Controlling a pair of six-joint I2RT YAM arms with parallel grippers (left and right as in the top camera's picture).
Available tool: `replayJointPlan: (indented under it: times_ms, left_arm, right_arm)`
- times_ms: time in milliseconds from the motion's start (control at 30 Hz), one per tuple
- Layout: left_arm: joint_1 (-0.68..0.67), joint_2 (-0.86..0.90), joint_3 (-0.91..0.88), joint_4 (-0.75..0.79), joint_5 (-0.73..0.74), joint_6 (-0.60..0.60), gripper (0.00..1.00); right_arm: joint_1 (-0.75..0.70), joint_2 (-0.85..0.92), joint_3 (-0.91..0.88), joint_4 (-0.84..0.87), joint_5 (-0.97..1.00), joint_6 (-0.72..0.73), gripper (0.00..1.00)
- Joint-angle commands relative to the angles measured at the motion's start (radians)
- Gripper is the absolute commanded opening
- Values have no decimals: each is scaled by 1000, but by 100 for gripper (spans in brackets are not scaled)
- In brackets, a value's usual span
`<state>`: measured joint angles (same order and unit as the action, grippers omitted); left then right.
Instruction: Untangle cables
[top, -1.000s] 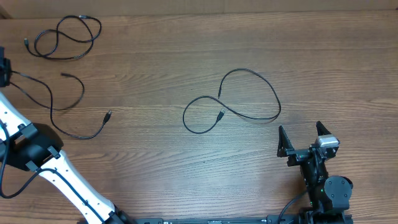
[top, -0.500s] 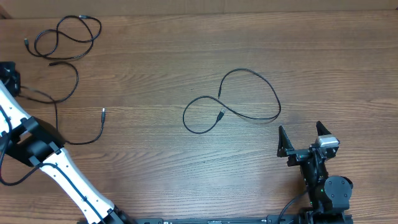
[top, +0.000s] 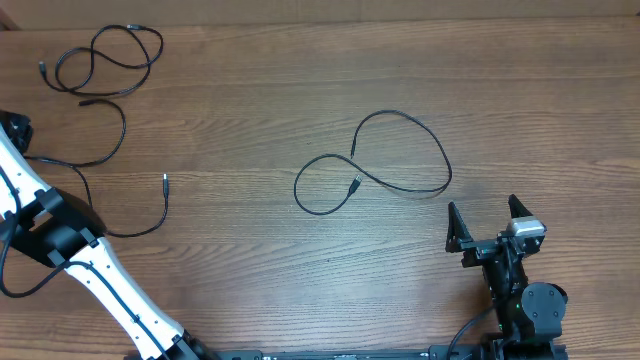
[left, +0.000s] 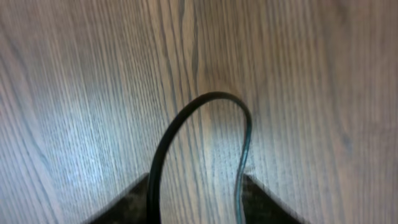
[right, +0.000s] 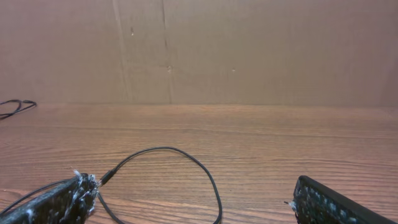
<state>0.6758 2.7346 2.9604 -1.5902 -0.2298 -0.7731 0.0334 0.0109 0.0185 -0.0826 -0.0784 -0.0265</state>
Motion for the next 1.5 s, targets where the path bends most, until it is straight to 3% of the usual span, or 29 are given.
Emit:
replayJointPlan:
  times_ms: [0, 67, 100, 167, 200, 267, 367, 467, 567, 600, 900, 1100, 1233, 1400, 1467]
  left_arm:
    - [-6, -76, 89, -7, -31, 24, 52]
    - [-11, -100, 109, -7, -31, 25, 52]
    - [-16, -125, 122, -6, -31, 25, 28]
    - [-18, -145, 122, -11, -20, 26, 21]
    - [-18, -150, 122, -16, -10, 25, 24]
    - [-18, -153, 122, -34, 37, 27, 48]
    - [-21, -150, 115, -66, 128, 39, 53]
    - [-43, -150, 95, -100, 179, 103, 65]
    - [-70, -150, 64, -100, 167, 177, 96]
    - [-79, -150, 39, -100, 168, 203, 100]
    - [-100, -150, -229, -100, 147, 166, 100]
    - [-98, -150, -299, -94, 31, 167, 100]
    - [-98, -150, -301, -82, 25, 167, 83]
    - [-101, -150, -327, -68, 115, 167, 72]
    - [-103, -148, -341, -55, 138, 167, 44]
  right_arm:
    - [5, -8, -10, 3, -2, -1, 100]
    - [5, -8, -10, 3, -2, -1, 100]
    - [5, -8, -10, 3, -2, -1, 100]
    - [5, -8, -10, 3, -2, -1, 100]
    - [5, -8, -10, 3, -2, -1, 100]
    - [5, -8, -10, 3, -2, -1, 100]
    - [5, -8, -10, 3, -2, -1, 100]
    - [5, -8, -10, 3, -2, -1, 100]
    - [5, -8, -10, 3, -2, -1, 100]
    - [5, -8, -10, 3, -2, -1, 100]
    - [5, -8, -10, 3, -2, -1, 100]
    - [5, -8, -10, 3, -2, -1, 100]
    - [5, -8, -10, 3, -2, -1, 100]
    - [5, -8, -10, 3, -2, -1, 100]
    - [5, -8, -10, 3, -2, -1, 100]
